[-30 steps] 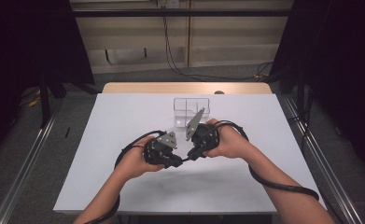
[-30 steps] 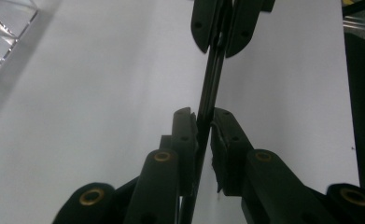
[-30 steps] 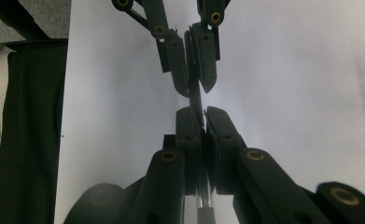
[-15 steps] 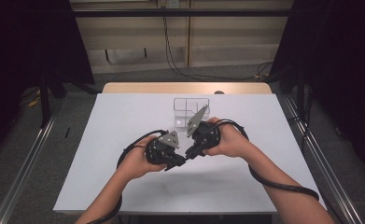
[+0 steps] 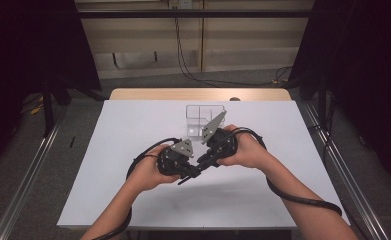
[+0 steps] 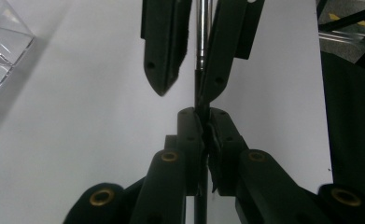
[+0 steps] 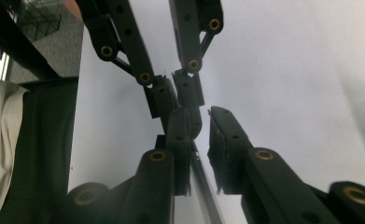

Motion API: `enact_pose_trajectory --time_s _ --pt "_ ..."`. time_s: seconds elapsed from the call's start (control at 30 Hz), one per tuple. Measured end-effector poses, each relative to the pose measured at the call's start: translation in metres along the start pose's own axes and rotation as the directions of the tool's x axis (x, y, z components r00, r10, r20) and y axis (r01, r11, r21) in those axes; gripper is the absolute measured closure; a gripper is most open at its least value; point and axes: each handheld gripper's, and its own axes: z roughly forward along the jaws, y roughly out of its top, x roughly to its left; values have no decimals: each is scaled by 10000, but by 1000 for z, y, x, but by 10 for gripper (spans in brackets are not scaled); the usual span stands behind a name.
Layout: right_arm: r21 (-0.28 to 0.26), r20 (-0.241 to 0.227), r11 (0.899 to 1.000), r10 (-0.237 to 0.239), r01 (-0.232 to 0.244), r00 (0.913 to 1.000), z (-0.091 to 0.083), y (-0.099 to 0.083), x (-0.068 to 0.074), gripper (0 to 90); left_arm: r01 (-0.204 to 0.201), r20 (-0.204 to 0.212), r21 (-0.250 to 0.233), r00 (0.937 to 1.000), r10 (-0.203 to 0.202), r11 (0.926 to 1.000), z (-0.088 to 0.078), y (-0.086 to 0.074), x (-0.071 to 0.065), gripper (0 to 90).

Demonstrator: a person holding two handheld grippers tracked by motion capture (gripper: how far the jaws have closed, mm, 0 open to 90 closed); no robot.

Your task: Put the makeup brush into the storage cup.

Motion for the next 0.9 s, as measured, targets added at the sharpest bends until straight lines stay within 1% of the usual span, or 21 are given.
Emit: enact_pose_trajectory --time_s 0.07,0.17,0.23,0.33,0.37,0.43,0.47,0.53,0.57,0.67,0.73,0.83,0.9 --pt "-280 62 9995 158 -156 9999 -3 -2 -1 712 80 -41 27 10000 -80 10000 -2 -1 1 843" --pt "-636 123 9975 300 -292 9995 -7 -7 -4 667 219 -117 -8 9997 -219 9998 -4 -4 3 843" --pt "-976 158 9946 379 -362 9992 -10 -10 -4 638 297 -132 -66 9995 -298 9995 -4 -6 5 843" --pt "-1288 313 9906 498 -453 9983 -13 -16 -5 550 367 -186 -114 9991 -369 9993 -6 -7 6 843" --pt "-1408 352 9886 583 -528 9977 -13 -19 -6 537 403 -218 -117 9989 -406 9991 -6 -8 6 843" --pt "-1819 398 9809 778 -693 9962 -15 -24 -8 471 430 -239 -156 9988 -433 9990 -7 -8 7 842" --pt "-1937 417 9777 905 -808 9950 -15 -27 -9 453 437 -258 -175 9987 -441 9989 -7 -8 7 843" --pt "-2089 423 9734 1047 -937 9936 -16 -31 -10 410 539 -289 -266 9981 -547 9982 -8 -8 7 842" --pt "-2131 403 9717 1132 -1022 9928 -16 -33 -10 390 519 -313 -256 9981 -527 9983 -9 -8 8 842" --pt "-2349 419 9655 1256 -1124 9912 -16 -39 -10 358 572 -340 -371 9977 -584 9977 -9 -8 8 842" --pt "-2485 336 9603 1395 -1269 9897 -16 -42 -10 330 586 -321 -423 9977 -599 9974 -9 -8 9 842" --pt "-2582 296 9568 1459 -1334 9889 -14 -47 -10 295 589 -351 -480 9975 -606 9971 -9 -8 9 842" --pt "-2751 245 9510 1541 -1415 9878 -12 -50 -11 279 644 -384 -556 9970 -666 9964 -10 -8 9 842"
